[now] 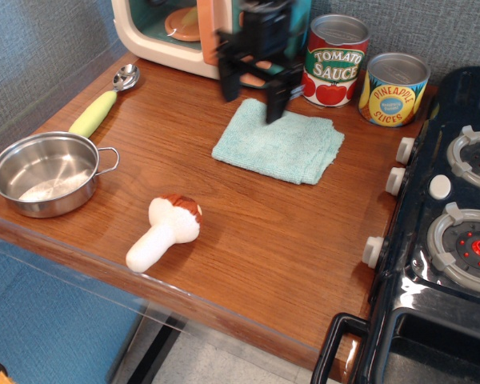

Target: Slide towel down and place it where one corner it touching the top of the mushroom.

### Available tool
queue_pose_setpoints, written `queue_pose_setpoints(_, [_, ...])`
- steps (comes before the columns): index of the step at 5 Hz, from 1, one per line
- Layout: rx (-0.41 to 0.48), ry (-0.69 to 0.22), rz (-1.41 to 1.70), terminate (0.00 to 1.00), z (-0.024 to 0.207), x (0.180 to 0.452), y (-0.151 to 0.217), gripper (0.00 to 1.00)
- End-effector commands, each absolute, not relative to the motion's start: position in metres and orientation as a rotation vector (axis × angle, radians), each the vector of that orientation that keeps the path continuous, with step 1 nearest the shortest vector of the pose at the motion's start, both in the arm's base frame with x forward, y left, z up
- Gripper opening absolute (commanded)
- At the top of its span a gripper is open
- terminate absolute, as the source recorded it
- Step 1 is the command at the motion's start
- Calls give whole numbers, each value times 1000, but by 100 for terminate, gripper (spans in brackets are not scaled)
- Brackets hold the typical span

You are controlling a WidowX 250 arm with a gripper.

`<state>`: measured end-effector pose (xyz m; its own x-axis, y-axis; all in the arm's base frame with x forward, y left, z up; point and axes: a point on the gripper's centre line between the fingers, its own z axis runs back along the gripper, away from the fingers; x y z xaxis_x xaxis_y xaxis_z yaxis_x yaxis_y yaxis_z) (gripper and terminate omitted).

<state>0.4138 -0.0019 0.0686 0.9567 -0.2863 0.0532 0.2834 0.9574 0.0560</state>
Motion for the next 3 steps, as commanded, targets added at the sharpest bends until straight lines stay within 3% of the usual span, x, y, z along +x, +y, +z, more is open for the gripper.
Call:
queue_pose_setpoints(1, [65,-135,-149,0,68,438,-23,100])
queue_pose_setpoints(3, [97,-104,-35,0,40,430,-10,100])
